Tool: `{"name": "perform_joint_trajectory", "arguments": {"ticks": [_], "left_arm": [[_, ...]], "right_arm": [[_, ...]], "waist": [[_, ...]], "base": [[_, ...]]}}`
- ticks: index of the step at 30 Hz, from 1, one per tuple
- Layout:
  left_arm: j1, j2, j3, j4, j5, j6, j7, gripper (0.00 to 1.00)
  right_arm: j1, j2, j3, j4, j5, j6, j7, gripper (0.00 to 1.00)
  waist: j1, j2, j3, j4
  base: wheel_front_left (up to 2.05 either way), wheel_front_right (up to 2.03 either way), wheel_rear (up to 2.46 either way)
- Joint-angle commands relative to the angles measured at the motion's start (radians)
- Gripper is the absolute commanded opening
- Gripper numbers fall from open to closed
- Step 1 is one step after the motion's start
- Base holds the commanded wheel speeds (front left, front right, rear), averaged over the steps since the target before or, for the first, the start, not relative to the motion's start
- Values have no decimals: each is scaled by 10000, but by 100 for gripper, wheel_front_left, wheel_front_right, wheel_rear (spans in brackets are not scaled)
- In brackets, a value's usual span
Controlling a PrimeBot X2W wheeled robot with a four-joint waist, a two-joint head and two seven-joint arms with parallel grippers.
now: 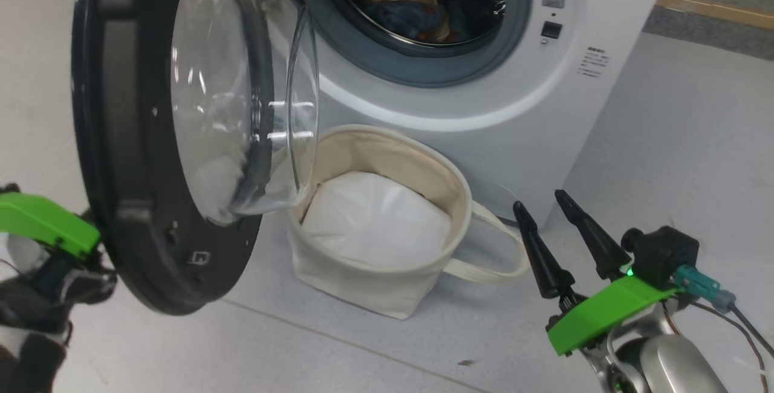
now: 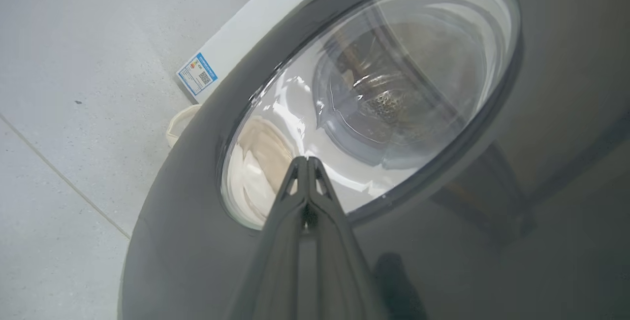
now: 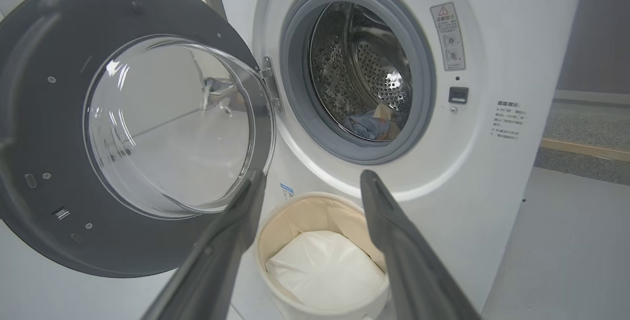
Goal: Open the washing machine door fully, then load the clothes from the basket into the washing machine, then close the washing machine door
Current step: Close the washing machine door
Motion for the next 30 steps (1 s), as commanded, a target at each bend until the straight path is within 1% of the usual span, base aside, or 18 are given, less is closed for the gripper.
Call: {"name": "perform_joint_trajectory", "arguments": {"ticks": [1, 6, 7, 9, 14, 25, 26, 30], "left_arm": [[-230, 326, 304, -494, 86, -59, -64, 0], [351, 284, -58, -1487, 589, -59, -395, 0], [484, 219, -140, -1853, 630, -59, -474, 0], [602, 176, -237, -2221, 662, -59, -522, 0], [804, 284, -597, -3015, 976, -59, -654, 0], [738, 572, -1543, -4129, 1689, -59, -1191, 0], [738, 572, -1543, -4129, 1689, -59, -1191, 0], [526, 454, -1995, -4307, 2156, -59, -1813, 0]], "right_arm": [[-107, 89, 147, -352, 35, 6, -156, 100], [-61, 156, 77, -361, 6, 6, -262, 100], [-67, 183, 34, -389, -18, 6, -315, 100], [-62, 211, -44, -408, -49, 6, -376, 100], [-67, 337, -101, -416, -113, 6, -569, 100], [-203, 603, -8, -177, -162, 6, -1118, 100], [-203, 603, -8, -177, -162, 6, -1118, 100], [-261, 659, 74, -46, -140, 6, -1289, 100]], "waist": [[0, -1, -20, -164], [0, -1, 30, -673], [0, -1, 82, -906], [0, -1, 137, -1141], [0, -1, 322, -1823], [0, -1, 707, -3508], [0, -1, 707, -3508], [0, -1, 793, -4017]], "base": [[0, 0, 0], [0, 0, 0], [0, 0, 0], [0, 0, 0], [0, 0, 0], [0, 0, 0], [0, 0, 0], [0, 0, 0]]}}
